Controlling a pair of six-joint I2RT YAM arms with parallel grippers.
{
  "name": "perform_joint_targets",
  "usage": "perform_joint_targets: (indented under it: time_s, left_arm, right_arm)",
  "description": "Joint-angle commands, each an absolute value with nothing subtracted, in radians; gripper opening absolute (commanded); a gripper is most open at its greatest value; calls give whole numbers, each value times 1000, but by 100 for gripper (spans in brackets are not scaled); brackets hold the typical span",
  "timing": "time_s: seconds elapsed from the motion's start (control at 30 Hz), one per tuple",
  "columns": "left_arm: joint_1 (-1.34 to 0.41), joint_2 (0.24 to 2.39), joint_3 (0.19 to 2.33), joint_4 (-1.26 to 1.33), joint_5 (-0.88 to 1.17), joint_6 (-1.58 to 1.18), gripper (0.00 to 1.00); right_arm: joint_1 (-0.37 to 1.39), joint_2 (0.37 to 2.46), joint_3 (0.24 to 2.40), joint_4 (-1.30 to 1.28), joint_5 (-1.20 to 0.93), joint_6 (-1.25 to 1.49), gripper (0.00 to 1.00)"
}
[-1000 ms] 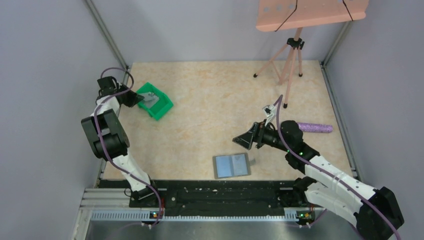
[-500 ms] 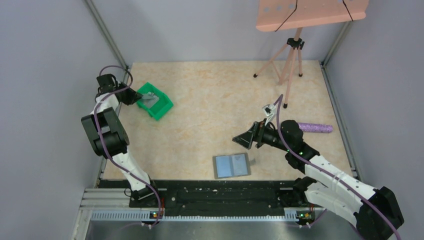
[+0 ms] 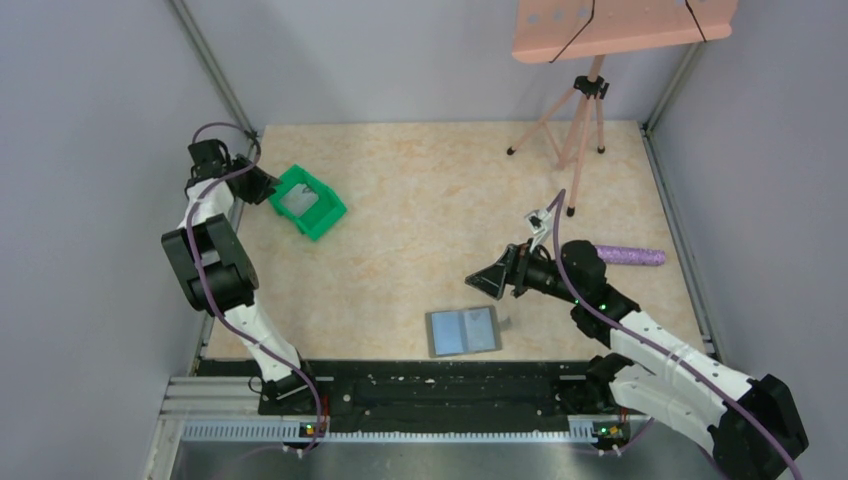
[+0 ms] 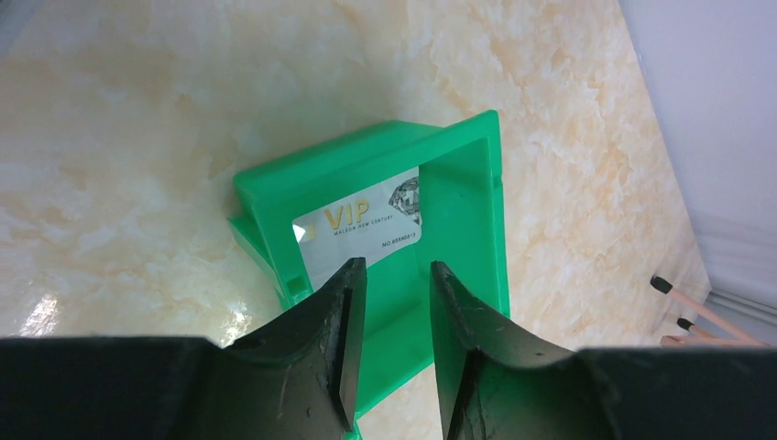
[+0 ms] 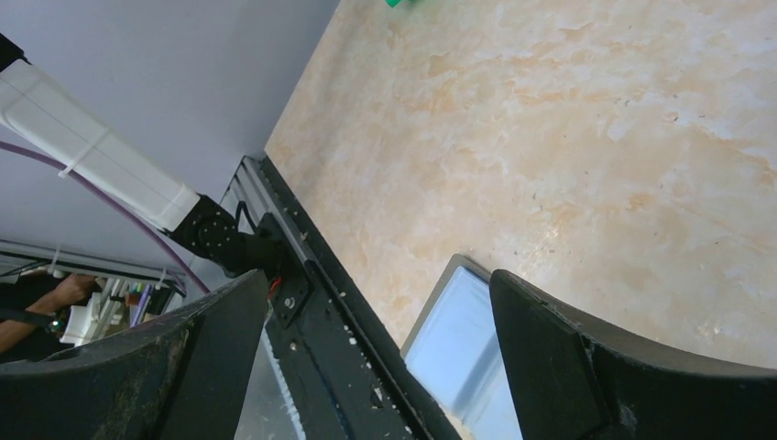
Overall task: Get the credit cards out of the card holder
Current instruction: Place the credit card in the storage box, then remove the credit card from the card holder.
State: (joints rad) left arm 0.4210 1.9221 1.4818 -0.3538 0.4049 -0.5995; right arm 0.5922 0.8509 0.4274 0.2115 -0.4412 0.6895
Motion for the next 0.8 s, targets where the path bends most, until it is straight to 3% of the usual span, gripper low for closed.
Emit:
perform_joint_targets:
  time_s: [0.0, 0.17, 0.37, 0.6, 0.77]
  left_arm:
    - [426, 1899, 1523, -368, 382, -601, 37]
    - [387, 1849, 1495, -404, 392, -603, 37]
    - [289, 1707, 1331, -351, 444, -644, 37]
    - [116, 1603, 1301, -483, 481, -540, 37]
    - [-72, 1472, 1163, -447, 536, -547, 37]
  right_arm:
    - [586, 836, 485, 195, -442, 674, 91]
    - [586, 859, 488, 117, -399, 697, 90]
    - [586, 859, 433, 66, -428, 743, 79]
    - [586, 783, 375, -56, -408, 749, 74]
    - [586, 771, 305, -62, -401, 753, 70]
